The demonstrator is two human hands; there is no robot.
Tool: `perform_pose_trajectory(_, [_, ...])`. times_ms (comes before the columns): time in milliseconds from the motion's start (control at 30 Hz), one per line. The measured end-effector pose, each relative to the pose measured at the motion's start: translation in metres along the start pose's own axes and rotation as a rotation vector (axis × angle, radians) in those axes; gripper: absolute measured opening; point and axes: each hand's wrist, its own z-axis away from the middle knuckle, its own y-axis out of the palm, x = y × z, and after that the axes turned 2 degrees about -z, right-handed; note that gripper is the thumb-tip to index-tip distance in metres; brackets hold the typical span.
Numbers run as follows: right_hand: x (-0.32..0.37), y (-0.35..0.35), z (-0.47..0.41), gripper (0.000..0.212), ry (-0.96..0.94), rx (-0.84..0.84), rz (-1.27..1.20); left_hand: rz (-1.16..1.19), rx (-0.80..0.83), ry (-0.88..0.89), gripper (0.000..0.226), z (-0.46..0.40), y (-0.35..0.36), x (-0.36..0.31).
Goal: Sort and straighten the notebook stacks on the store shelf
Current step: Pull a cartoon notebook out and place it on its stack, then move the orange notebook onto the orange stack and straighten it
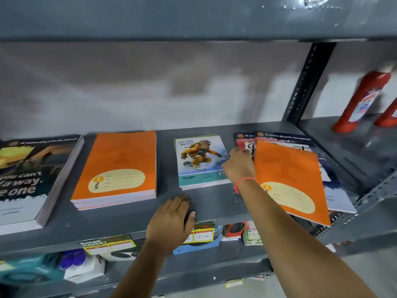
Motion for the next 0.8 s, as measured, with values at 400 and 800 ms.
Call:
perform_pose_trajectory(400, [-0.121, -0.068, 0.025, 0.042, 0.467, -0.139, 0.114, 0.644, 0.274, -0.237, 0.026, -0.09, 0.003, -0.144])
perform_pose_trajectory(800, [-0.172, -0.112, 0.034, 0.036, 0.535, -0.11, -0.453, 0.724, 0.271, -0.506, 0.011, -0.125, 0.0, -0.163])
